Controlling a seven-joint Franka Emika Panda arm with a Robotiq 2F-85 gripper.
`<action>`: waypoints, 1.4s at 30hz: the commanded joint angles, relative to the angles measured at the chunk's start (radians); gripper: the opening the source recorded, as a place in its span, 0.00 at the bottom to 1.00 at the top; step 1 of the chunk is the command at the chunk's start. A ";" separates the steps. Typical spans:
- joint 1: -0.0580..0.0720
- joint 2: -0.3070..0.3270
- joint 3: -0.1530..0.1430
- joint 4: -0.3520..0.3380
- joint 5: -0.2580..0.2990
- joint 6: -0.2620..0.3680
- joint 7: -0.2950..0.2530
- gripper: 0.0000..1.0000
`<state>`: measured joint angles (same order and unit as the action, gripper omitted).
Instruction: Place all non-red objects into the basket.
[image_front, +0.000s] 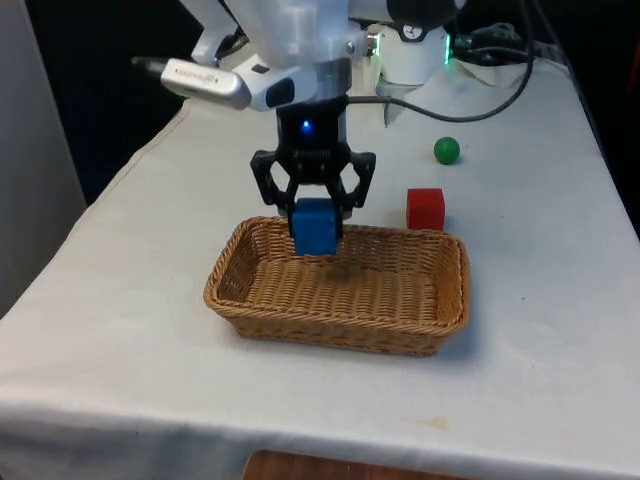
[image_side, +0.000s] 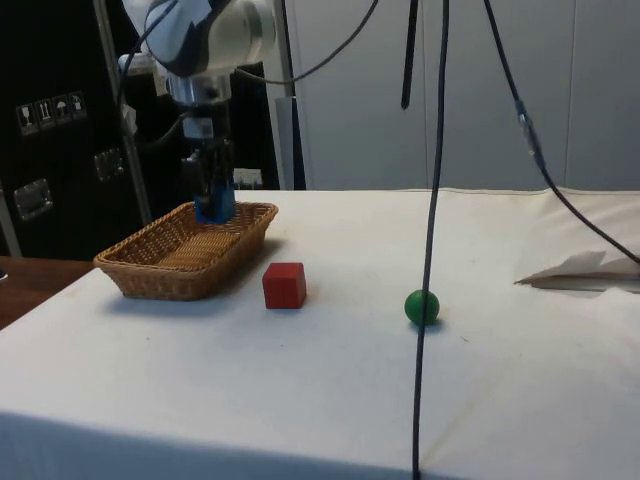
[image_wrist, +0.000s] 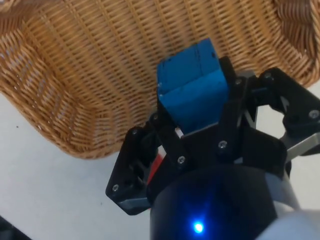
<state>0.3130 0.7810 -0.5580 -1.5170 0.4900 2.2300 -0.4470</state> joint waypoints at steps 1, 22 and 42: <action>-0.008 0.012 0.010 0.005 0.017 0.016 -0.009 0.02; -0.005 0.101 0.024 0.035 0.086 0.087 -0.018 0.03; 0.006 0.073 0.010 0.018 0.076 0.075 -0.016 1.00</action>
<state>0.3120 0.8770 -0.5400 -1.4860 0.5730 2.3170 -0.4640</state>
